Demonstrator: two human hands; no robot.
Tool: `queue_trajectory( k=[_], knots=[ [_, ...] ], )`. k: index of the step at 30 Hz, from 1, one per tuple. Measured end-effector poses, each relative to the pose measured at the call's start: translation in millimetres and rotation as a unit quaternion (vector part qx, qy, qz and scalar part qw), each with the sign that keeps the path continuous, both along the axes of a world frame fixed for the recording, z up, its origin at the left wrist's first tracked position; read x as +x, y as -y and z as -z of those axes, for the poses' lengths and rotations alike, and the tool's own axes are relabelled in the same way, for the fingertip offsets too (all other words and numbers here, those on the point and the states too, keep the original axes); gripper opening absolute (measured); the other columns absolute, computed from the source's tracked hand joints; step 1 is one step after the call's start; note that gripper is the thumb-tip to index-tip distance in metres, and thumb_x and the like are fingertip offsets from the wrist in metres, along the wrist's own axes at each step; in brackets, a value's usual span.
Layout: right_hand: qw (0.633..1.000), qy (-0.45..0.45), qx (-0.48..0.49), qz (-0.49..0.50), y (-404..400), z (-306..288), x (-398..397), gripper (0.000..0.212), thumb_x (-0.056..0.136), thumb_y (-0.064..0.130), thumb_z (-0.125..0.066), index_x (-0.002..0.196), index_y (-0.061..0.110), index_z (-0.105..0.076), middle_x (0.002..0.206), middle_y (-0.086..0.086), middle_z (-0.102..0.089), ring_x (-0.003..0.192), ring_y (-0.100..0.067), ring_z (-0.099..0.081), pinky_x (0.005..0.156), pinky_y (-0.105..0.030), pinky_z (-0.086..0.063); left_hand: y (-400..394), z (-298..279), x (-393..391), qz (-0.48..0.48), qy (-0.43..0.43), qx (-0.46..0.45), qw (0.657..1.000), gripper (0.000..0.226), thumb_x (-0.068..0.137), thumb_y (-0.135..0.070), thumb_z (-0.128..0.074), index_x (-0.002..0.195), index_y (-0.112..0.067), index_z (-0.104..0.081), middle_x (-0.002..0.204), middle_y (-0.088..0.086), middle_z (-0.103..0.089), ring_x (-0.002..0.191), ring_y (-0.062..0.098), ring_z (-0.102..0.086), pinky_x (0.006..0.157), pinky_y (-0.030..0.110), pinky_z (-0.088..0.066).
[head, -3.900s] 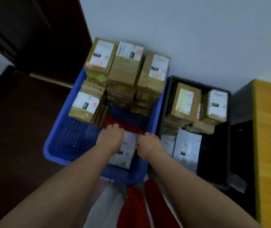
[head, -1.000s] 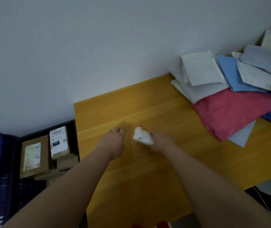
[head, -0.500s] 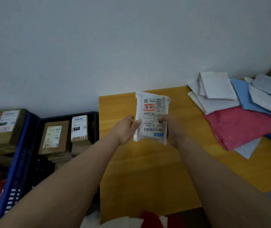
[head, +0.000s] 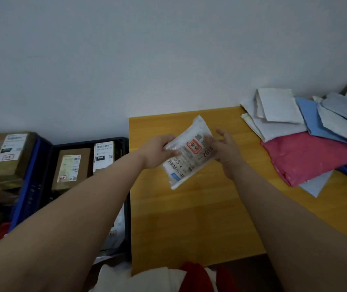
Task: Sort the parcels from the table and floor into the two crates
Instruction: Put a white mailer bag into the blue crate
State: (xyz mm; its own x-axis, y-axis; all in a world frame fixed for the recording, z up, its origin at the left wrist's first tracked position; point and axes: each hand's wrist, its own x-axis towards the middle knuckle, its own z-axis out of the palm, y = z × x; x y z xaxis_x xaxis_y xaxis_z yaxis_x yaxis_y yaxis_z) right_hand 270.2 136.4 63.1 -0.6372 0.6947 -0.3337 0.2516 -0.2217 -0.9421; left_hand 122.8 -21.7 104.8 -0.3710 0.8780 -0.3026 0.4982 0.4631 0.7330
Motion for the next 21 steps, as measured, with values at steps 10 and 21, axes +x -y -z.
queue_trajectory(
  k=[10, 21],
  knots=[
    [0.983, -0.118, -0.140, 0.035, 15, -1, -2, 0.025, 0.091, 0.022, -0.063, 0.113, 0.009, -0.063, 0.101, -0.008, -0.073, 0.090, -0.024, -0.071, 0.070, -0.040, -0.060, -7, 5, 0, -0.244, -0.147, 0.055, 0.957, 0.101, 0.084, -0.050, -0.066, 0.153, -0.004, -0.009, 0.154, 0.019, -0.024, 0.142, 0.031, -0.023, 0.115, 0.042, -0.027],
    [0.983, -0.109, -0.146, -0.013, 27, 1, 0, 0.038, 0.083, 0.010, -0.070, 0.117, 0.013, -0.053, 0.103, -0.007, -0.071, 0.091, -0.023, -0.070, 0.076, -0.037, -0.058, -5, 0, 20, -0.201, 0.058, 0.170, 0.963, 0.042, 0.098, -0.024, -0.054, 0.137, -0.016, -0.039, 0.126, 0.003, -0.062, 0.108, 0.020, -0.063, 0.086, 0.040, -0.057]
  ],
)
